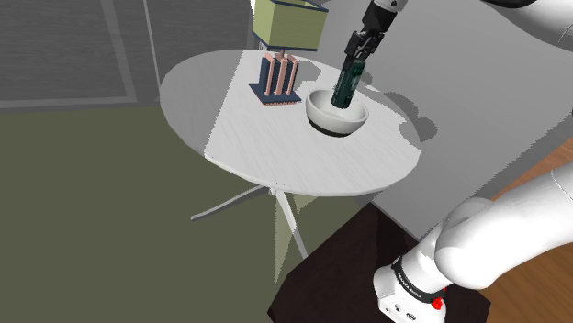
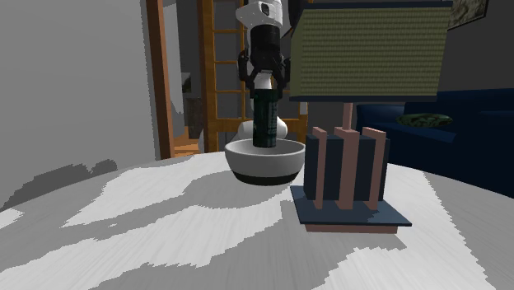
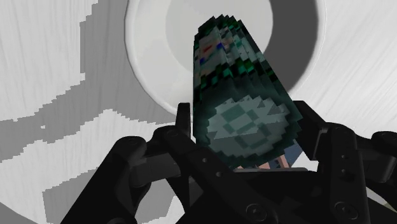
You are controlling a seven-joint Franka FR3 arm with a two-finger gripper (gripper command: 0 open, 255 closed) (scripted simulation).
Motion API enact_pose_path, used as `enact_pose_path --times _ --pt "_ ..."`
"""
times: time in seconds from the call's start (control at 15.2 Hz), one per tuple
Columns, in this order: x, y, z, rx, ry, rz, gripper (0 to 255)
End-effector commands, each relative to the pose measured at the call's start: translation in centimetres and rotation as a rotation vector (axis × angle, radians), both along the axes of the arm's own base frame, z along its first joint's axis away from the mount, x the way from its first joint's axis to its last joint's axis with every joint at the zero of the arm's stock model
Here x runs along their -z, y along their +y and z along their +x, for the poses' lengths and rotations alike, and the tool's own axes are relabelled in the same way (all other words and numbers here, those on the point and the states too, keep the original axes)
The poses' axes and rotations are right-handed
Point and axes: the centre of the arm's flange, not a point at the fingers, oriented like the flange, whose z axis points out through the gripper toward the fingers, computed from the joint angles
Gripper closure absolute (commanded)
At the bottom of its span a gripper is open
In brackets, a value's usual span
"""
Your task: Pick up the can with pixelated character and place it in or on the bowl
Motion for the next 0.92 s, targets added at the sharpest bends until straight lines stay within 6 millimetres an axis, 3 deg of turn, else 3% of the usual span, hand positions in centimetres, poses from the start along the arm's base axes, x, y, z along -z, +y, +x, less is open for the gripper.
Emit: enact_pose_path --times 0.0,0.07,0.13,0.46,0.73,0.86 --pt "0.0 0.0 0.0 0.000 -0.001 0.000 255" --pt "0.0 0.0 0.0 0.000 -0.001 0.000 255" --pt "0.0 0.0 0.0 0.000 -0.001 0.000 0" --pt "0.0 0.0 0.0 0.000 -0.001 0.000 0" --pt "-5.0 0.0 -0.7 0.000 -0.001 0.000 0" --pt "-5.0 0.0 -0.7 0.000 -0.001 0.000 0"
